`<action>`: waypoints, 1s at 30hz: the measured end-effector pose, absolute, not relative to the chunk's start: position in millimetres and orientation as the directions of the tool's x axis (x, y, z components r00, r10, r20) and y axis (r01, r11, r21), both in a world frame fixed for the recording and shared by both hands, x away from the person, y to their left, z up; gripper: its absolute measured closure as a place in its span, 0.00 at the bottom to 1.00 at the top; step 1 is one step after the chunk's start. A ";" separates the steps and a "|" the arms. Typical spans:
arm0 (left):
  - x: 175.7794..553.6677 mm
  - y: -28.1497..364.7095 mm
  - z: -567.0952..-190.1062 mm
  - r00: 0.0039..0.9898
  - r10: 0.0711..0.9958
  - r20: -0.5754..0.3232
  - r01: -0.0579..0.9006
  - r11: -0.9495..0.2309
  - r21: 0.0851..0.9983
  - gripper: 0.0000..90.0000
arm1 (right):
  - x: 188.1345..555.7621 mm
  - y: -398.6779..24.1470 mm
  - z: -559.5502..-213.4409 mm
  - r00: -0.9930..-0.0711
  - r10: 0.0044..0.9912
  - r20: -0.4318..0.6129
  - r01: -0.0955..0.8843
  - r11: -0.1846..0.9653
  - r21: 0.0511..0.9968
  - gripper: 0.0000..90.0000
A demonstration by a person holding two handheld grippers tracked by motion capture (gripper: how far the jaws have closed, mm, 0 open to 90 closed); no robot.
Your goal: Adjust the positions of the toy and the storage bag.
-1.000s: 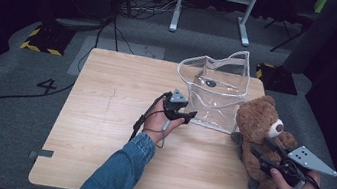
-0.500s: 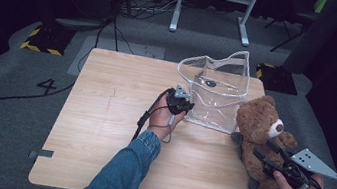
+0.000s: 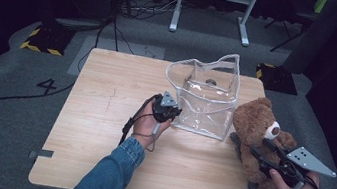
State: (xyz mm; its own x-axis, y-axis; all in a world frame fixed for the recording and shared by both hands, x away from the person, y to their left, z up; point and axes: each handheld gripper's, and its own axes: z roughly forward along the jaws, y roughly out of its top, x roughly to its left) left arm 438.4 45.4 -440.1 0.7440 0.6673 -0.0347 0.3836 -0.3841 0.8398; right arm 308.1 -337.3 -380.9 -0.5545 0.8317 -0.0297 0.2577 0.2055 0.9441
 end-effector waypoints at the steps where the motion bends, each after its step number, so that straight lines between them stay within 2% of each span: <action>1: 434.1 49.4 -439.3 0.740 0.673 -0.021 0.378 -0.389 0.840 0.97 | 308.6 -335.0 -381.5 -0.557 0.830 -0.026 0.259 0.204 0.944 0.49; 13: 375.4 87.8 -440.6 0.767 0.641 -0.019 0.351 -0.395 0.849 0.97 | 310.4 -305.3 -382.8 -0.614 0.788 -0.031 0.262 0.241 0.935 0.49; 23: 328.1 115.9 -441.7 0.776 0.631 -0.009 0.336 -0.402 0.852 0.97 | 303.7 -271.8 -393.4 -0.698 0.715 -0.028 0.259 0.289 0.922 0.50; 30: 303.2 131.4 -443.2 0.772 0.636 -0.011 0.338 -0.396 0.854 0.97 | 306.7 -243.4 -404.5 -0.760 0.648 -0.050 0.242 0.354 0.903 0.59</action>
